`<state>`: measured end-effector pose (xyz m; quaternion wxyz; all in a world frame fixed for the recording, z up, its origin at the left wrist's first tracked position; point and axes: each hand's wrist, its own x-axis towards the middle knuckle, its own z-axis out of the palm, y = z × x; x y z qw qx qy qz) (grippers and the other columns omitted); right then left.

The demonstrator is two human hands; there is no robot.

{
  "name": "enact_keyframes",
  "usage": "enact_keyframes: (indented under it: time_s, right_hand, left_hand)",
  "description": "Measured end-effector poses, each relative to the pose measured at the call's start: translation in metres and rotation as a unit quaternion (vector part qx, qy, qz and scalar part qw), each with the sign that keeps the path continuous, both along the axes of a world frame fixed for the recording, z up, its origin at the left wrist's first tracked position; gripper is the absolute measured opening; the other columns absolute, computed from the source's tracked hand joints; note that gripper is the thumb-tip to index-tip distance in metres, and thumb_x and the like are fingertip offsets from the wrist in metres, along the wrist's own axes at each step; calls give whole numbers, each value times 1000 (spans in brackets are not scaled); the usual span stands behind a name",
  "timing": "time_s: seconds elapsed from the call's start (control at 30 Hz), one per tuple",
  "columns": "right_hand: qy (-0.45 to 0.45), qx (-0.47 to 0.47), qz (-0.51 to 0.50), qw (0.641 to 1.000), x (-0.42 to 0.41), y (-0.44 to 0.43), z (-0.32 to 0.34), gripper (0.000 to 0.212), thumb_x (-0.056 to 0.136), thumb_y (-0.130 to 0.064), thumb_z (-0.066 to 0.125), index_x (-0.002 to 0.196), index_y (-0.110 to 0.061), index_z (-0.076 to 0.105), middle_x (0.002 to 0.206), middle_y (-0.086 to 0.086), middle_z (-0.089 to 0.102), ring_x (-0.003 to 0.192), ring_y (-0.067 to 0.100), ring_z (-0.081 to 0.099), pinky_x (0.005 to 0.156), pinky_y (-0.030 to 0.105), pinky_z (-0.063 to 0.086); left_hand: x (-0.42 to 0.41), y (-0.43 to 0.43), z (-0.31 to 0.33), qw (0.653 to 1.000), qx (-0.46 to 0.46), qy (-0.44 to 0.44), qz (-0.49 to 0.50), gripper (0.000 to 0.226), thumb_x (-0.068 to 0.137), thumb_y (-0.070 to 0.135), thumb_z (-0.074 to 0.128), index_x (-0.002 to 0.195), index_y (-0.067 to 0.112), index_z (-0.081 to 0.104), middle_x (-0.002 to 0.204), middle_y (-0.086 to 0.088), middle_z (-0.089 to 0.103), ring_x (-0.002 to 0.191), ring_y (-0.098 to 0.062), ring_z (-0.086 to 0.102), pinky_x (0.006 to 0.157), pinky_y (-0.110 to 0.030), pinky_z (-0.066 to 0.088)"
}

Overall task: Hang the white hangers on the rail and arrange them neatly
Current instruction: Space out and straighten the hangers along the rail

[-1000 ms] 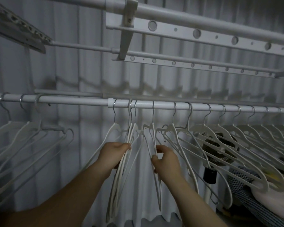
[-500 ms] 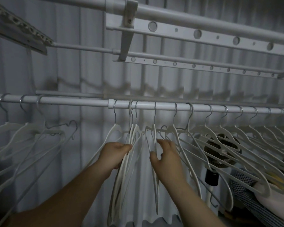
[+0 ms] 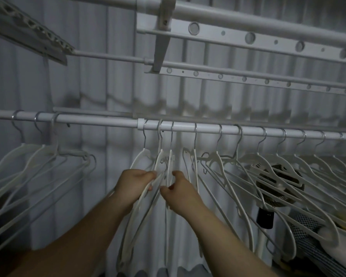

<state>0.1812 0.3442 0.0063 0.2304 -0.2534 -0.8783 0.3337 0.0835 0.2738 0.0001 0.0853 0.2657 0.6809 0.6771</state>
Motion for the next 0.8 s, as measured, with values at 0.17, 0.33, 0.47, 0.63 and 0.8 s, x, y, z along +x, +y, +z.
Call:
enact_keyframes:
  time_s: [0.17,0.33,0.47,0.63,0.8]
  right_hand:
    - [38,-27,5,999,-4,4,-7,45,91,-13,42,135,-13,35,64,-8,42,56,6,47,49,17,38]
    - [73,-40,-2,997,-8,8,-14,47,91,-11,42,137,-13,34,63,-9,39,50,3,40,41,11,33]
    - [81,-23,-14,996,-7,12,-18,48,91,-11,42,138,-12,34,62,-9,39,51,3,39,43,12,30]
    - [79,-17,6,997,-10,7,-18,50,91,-10,40,140,-12,32,60,-8,37,52,2,38,46,9,31]
    - [75,-23,22,997,-12,1,-17,49,92,-11,40,140,-14,32,62,-9,38,54,0,39,42,5,35]
  left_hand:
    - [-3,-8,0,1000,-3,-2,23,36,80,11,62,45,6,55,26,5,45,23,-4,37,32,-9,30]
    - [-4,-16,0,999,-5,0,51,38,79,11,62,42,8,53,25,5,43,21,-4,35,30,-9,27]
    - [-7,-19,-1,998,-12,-1,69,37,80,13,62,43,9,54,25,4,44,21,-3,36,31,-10,28]
    - [-8,-23,0,997,-8,7,74,38,82,14,62,45,9,54,24,4,45,21,-2,37,31,-10,29]
    - [-7,-26,2,997,-21,15,78,37,81,16,63,46,10,55,25,5,46,22,-1,39,38,-14,30]
